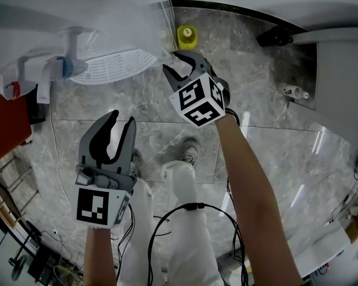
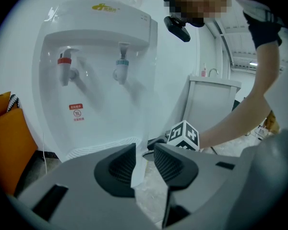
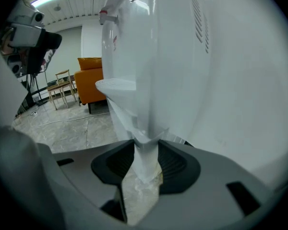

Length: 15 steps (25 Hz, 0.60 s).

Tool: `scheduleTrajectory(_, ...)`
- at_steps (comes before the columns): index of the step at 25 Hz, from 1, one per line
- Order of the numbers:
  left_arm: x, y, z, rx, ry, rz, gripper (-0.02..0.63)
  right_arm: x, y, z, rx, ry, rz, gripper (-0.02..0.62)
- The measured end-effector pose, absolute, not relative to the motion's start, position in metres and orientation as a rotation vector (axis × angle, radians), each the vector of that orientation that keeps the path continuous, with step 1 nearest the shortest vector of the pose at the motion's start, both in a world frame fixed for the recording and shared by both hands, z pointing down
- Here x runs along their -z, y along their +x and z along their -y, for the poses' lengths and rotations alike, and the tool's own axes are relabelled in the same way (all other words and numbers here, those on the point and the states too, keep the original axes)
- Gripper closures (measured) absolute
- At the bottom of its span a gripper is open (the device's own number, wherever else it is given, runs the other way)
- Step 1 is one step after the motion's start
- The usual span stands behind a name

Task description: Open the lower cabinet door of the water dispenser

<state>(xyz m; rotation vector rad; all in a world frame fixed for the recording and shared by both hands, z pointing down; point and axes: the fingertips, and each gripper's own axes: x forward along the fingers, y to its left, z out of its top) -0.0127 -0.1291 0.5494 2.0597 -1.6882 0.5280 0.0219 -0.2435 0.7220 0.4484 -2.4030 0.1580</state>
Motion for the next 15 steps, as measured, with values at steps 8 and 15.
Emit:
scheduleTrajectory(8, -0.551, -0.009, 0.123, -0.523, 2.067, 1.67, 0.486, -0.723, 0.031, 0.215, -0.168, 0.456, 2.389, 0.439)
scheduleTrajectory(15, -0.555, -0.005, 0.113, -0.527, 2.073, 1.637, 0.486, -0.723, 0.037, 0.189, -0.18, 0.425, 2.38, 0.446)
